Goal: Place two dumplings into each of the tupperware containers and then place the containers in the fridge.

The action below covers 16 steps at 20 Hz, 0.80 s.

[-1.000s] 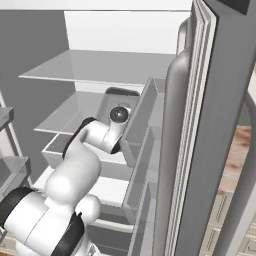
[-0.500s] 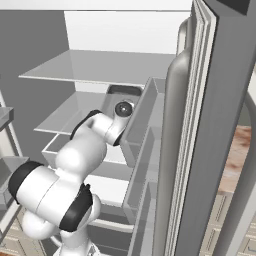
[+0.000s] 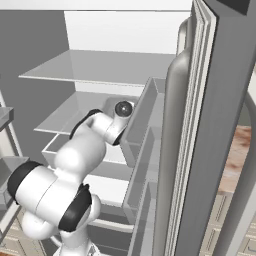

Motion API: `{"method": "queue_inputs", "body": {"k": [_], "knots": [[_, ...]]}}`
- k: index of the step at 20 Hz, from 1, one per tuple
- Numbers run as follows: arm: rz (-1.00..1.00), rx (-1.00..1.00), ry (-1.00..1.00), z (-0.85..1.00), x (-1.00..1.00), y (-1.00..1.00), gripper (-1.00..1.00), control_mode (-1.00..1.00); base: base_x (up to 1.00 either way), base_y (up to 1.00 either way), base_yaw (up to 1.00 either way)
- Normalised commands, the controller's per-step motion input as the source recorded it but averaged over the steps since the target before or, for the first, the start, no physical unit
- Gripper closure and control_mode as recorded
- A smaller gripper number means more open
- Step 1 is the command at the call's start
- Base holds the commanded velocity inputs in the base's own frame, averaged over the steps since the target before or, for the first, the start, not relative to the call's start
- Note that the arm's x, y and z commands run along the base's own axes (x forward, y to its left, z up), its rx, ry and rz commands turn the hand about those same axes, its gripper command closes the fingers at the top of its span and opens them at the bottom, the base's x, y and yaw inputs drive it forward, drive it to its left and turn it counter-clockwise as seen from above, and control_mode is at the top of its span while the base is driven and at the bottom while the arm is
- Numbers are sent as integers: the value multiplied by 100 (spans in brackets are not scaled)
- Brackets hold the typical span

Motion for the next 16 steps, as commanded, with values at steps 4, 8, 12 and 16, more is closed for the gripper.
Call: {"method": "queue_inputs", "body": {"k": [4, 8, 12, 16], "knots": [[0, -1, 0, 55, 0, 12, -100, -100, 0, 0, 0], [-2, -3, 2, 56, -34, 15, -100, -100, 0, 0, 0], [-8, 0, 0, 29, -96, 0, -100, -100, 0, 0, 0], [-13, 0, 0, 4, -100, 0, -100, -100, 0, 0, 0]]}}
